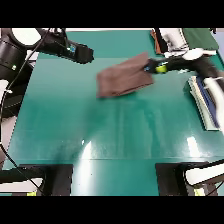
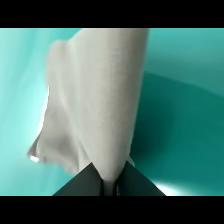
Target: Fold the shirts.
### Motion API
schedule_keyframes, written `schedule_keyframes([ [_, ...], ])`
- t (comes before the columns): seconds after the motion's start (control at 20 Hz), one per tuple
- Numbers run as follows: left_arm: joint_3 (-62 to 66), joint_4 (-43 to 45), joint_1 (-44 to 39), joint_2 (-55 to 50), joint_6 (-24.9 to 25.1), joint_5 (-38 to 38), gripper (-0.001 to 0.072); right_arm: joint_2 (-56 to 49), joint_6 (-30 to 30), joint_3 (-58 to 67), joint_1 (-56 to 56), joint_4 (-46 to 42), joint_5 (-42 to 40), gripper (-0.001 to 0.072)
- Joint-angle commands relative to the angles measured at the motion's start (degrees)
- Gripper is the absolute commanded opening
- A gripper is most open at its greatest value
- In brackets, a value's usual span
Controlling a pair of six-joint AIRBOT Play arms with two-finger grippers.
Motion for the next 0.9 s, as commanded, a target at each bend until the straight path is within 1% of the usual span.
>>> schedule_keyframes([
  [0.0, 0.0, 0.0, -2.5, 0.0, -0.4, 0.6, 0.0028, 4.1, 0.7, 3.2, -15.9, -5.8, 3.5, 0.0017],
  [0.15, 0.0, -1.6, -2.6, 0.0, -0.6, 0.6, 0.0028, 4.1, 0.6, 5.9, -26.9, -5.8, 2.9, 0.0016],
  [0.2, 0.0, -1.8, -2.6, 0.0, -1.6, 0.4, 0.0028, 4.1, 0.4, 6.6, -29.7, -5.8, 2.1, 0.0017],
  [0.35, 0.0, -1.8, -2.6, 0.0, -2.1, 0.3, 0.0028, 4.1, 0.0, 8.2, -35.2, -5.8, -1.3, 0.0016],
  [0.45, 0.0, -1.9, -2.6, 0.0, -2.7, 0.3, 0.0028, 3.9, -0.1, 9.3, -36.6, -5.8, -3.3, 0.0017],
  [0.55, 0.0, -1.9, -2.6, 0.0, -3.5, 0.3, 0.0028, 2.5, -0.5, 12.2, -36.9, -5.8, -3.5, 0.0017],
  [0.85, 0.0, -2.0, -2.6, 0.0, -3.5, -2.1, 0.0028, -2.2, -0.5, 27.5, -36.0, -5.2, -1.1, 0.0017],
])
